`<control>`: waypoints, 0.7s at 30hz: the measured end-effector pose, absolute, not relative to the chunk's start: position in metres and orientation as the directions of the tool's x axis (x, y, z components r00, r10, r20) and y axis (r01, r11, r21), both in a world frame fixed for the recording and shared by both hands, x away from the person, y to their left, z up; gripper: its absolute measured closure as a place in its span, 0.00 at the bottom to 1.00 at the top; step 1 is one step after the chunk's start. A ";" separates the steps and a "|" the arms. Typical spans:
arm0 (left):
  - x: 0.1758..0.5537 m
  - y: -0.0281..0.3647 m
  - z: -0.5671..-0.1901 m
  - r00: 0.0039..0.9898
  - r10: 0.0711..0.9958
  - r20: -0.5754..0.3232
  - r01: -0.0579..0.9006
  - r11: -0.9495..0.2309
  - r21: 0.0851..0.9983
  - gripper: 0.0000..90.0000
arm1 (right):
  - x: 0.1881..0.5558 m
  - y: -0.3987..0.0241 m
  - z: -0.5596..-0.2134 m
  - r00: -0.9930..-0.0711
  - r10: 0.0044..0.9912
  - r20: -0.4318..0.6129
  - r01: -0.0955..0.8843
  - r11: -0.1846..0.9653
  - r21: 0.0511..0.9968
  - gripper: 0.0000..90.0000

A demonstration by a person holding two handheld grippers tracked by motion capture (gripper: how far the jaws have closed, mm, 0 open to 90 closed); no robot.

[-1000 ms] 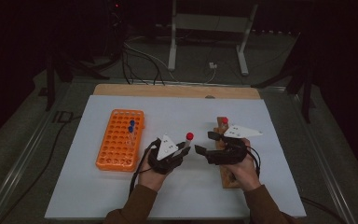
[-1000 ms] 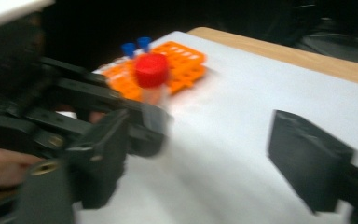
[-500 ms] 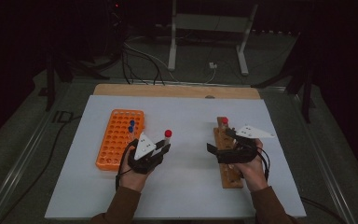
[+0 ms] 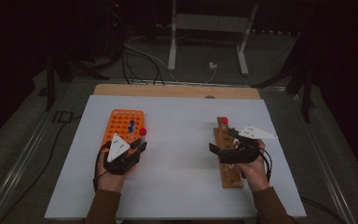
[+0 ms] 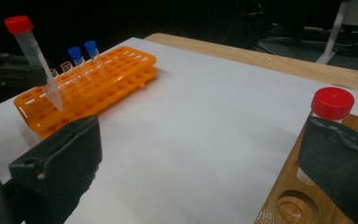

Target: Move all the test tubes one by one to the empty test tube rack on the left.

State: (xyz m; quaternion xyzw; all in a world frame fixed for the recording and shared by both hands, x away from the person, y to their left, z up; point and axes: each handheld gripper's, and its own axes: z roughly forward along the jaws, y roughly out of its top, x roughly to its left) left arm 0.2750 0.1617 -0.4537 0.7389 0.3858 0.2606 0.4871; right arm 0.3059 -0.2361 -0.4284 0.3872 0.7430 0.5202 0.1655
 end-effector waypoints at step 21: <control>0.273 0.187 -0.480 0.539 0.842 0.029 0.417 -0.297 0.859 0.83 | 0.305 -0.239 -0.428 -0.646 0.746 0.158 0.399 0.154 0.904 0.00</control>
